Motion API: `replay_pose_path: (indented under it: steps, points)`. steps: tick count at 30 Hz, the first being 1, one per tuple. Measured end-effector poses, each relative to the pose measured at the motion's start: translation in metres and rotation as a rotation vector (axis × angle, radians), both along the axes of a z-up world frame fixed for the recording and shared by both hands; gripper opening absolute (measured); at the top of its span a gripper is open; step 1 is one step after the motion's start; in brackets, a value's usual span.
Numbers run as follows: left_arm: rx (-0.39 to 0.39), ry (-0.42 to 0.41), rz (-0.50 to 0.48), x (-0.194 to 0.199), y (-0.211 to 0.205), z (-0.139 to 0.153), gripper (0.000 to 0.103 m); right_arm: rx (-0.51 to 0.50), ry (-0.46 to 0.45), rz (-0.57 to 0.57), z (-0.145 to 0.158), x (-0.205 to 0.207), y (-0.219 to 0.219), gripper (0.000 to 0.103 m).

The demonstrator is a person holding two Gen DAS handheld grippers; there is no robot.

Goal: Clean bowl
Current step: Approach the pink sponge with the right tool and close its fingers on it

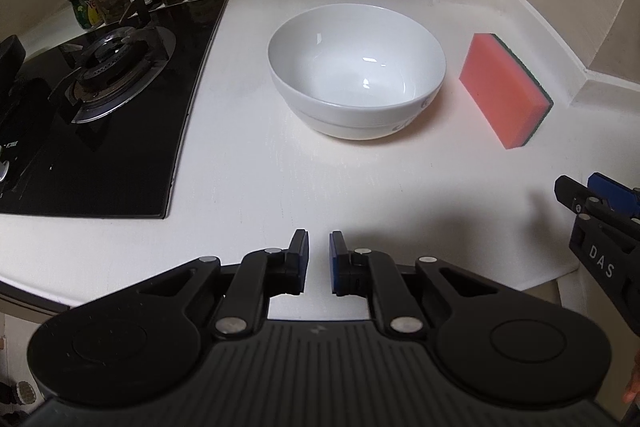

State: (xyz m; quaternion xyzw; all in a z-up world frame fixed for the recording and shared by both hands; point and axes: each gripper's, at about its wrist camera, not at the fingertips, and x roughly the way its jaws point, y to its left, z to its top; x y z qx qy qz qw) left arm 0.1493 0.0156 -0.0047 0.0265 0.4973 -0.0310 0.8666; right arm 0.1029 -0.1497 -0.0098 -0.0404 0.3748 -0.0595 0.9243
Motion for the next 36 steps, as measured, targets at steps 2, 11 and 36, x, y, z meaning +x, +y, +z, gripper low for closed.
replay_pose_path:
  steps: [2, 11, 36]
  points:
    - [-0.003, -0.001, -0.01, 0.004, 0.002, 0.0, 0.011, -0.004, -0.001, -0.012, 0.001, 0.003, 0.002, 0.025]
    - [-0.003, -0.019, -0.061, 0.028, 0.016, 0.004, 0.011, -0.009, -0.007, -0.078, 0.0, 0.018, 0.012, 0.025]
    - [-0.01, -0.026, -0.005, 0.045, 0.025, 0.008, 0.011, 0.004, -0.037, -0.012, -0.003, 0.044, -0.01, 0.025]
